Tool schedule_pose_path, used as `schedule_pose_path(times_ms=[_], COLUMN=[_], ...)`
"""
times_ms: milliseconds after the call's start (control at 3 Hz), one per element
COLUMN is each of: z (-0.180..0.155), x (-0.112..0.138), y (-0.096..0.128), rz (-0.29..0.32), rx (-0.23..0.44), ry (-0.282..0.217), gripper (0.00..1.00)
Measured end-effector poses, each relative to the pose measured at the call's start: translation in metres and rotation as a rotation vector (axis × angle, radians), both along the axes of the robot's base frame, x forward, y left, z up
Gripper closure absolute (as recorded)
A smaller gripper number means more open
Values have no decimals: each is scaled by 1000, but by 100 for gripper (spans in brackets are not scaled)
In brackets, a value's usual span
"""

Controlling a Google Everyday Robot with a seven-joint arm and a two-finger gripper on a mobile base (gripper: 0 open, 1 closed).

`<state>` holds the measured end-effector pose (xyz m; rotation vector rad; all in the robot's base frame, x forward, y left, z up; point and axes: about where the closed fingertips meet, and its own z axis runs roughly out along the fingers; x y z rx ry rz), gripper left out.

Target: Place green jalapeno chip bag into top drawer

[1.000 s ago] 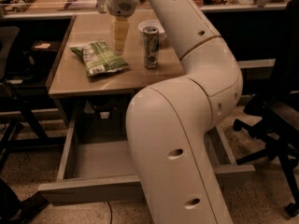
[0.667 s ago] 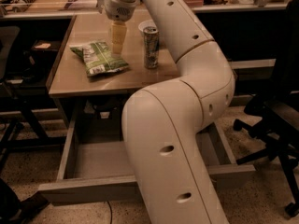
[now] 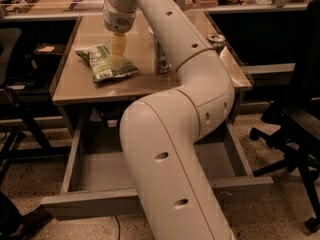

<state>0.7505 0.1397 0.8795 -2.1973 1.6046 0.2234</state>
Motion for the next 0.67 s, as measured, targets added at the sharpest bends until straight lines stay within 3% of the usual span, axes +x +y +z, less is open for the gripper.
schedule_pose_path(times_ms=[667], z=[-17], x=[7], y=[13], rz=[37], rx=[-10], ry=[-5], gripper=[0])
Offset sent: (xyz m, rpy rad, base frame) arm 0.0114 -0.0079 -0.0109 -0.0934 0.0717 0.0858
